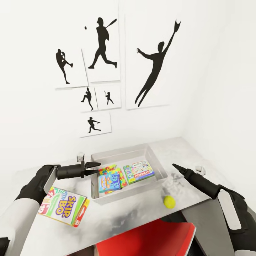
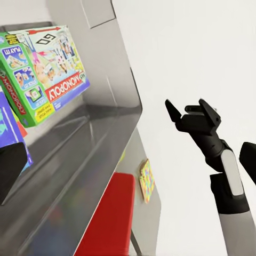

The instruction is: Put all the toys in the child's room - the three board games (two on the bed and one on the table), the two jigsaw puzzles on the table, and the tennis ball on the table - inside the toy box on the table in the child's room.

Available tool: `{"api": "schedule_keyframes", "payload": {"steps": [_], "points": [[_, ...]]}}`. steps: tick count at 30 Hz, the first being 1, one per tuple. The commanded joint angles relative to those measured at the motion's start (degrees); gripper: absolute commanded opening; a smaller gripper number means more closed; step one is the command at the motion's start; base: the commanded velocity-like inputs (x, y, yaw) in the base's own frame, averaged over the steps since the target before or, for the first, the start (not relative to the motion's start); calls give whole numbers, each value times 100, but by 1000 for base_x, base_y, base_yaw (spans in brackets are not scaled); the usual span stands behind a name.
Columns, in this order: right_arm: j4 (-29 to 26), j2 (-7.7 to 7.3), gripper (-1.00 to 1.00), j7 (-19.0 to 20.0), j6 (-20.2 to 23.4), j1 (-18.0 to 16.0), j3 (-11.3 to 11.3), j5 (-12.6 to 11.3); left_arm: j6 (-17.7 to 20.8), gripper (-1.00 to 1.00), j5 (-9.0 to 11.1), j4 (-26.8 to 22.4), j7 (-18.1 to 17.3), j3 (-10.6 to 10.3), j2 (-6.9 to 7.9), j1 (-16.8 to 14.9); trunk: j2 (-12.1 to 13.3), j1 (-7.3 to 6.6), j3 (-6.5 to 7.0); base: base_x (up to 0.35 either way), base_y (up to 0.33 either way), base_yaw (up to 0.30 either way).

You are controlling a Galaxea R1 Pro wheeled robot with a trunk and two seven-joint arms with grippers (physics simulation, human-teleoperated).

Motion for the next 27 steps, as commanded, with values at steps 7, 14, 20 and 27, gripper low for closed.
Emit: {"api": "schedule_keyframes", "payload": {"steps": [7, 14, 20, 27], "points": [[-1, 1, 100, 10, 46, -6, -9, -10, 34, 100, 4, 0, -14, 6, 35, -4, -11, 2, 51, -169, 85, -37], [-1, 1, 100, 10, 47, -6, -9, -10, 28, 100, 4, 0, -13, 7, 40, -4, -11, 2, 114, -65, 34, 16], [-1, 1, 100, 10, 44, -6, -9, -10, 27, 100, 4, 0, -12, 7, 40, -4, -11, 2, 166, -10, 5, 129], [-1, -1, 100, 10, 40, -6, -9, -13, 27, 100, 4, 0, -12, 7, 41, -4, -11, 2, 220, -2, 1, 188]]}}
